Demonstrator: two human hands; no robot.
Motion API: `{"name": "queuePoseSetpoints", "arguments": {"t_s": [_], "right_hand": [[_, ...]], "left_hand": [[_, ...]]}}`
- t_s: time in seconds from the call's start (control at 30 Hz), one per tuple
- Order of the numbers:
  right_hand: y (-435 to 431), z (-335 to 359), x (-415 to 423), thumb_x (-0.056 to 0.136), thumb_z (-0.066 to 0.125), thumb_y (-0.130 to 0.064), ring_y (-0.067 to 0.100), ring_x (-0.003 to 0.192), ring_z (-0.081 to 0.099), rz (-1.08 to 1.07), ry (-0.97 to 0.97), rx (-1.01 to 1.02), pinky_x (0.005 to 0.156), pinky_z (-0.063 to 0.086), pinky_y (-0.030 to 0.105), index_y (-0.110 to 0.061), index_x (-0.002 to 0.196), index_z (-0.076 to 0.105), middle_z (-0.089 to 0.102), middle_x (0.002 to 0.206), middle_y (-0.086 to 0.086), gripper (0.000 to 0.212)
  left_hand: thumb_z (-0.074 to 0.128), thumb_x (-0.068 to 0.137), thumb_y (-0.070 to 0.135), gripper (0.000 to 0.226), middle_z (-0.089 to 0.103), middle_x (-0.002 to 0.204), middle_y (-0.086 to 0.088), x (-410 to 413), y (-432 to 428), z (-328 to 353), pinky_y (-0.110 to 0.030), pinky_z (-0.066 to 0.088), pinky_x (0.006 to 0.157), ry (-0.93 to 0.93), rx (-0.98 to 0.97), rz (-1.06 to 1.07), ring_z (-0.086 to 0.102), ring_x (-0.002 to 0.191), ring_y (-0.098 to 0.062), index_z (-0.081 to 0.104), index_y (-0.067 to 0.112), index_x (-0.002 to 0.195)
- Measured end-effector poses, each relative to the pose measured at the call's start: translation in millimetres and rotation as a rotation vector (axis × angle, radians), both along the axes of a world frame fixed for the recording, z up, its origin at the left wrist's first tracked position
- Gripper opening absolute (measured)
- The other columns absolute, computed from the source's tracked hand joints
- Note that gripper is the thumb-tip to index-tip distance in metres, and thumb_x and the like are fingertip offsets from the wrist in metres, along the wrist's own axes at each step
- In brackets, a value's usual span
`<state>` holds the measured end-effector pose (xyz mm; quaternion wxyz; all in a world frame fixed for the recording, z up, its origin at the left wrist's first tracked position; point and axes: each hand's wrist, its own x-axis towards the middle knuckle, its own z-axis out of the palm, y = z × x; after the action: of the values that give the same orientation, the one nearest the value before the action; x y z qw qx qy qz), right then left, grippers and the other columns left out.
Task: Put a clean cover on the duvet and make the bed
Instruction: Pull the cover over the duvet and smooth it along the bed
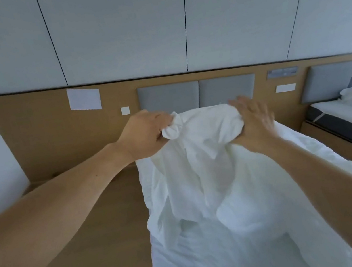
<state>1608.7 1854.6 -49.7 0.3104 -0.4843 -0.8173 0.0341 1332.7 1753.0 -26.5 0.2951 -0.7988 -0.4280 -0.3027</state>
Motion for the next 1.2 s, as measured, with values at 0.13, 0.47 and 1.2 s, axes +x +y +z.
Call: {"name": "queuePoseSetpoints", "arguments": {"t_s": [0.13, 0.47, 1.2], "right_hand": [[-12, -24, 5, 0.062, 0.094, -0.021, 0.010, 0.116, 0.057, 0.324, -0.012, -0.667, 0.095, 0.048, 0.032, -0.042, 0.128, 0.047, 0.060, 0.122, -0.020, 0.084], [15, 58, 21, 0.082, 0.060, -0.009, 0.042, 0.098, 0.061, -0.323, 0.017, 0.318, 0.074, 0.038, 0.040, -0.008, 0.111, 0.054, 0.065, 0.102, 0.018, 0.030], [-29, -16, 88, 0.087, 0.059, -0.032, 0.035, 0.088, 0.065, 0.004, -0.271, 0.005, 0.065, 0.037, 0.033, -0.017, 0.096, 0.041, 0.068, 0.095, 0.008, 0.025]], "left_hand": [[0.051, 0.086, 0.025, 0.020, 0.048, 0.060, 0.002, 6, 7, 2, -0.024, 0.025, 0.058, 0.029, 0.043, -0.005, 0.032, 0.052, -0.014, 0.054, 0.010, 0.072], [0.050, 0.081, 0.021, 0.012, 0.051, 0.059, 0.001, 24, 8, 19, -0.025, 0.031, 0.053, 0.069, 0.063, -0.018, 0.036, 0.047, -0.019, 0.055, 0.013, 0.075], [0.063, 0.094, 0.017, 0.044, 0.035, 0.058, 0.010, 133, -71, 45, -0.022, 0.026, 0.055, -0.457, -0.575, 0.158, 0.031, 0.055, -0.006, 0.032, 0.017, 0.063]]}}
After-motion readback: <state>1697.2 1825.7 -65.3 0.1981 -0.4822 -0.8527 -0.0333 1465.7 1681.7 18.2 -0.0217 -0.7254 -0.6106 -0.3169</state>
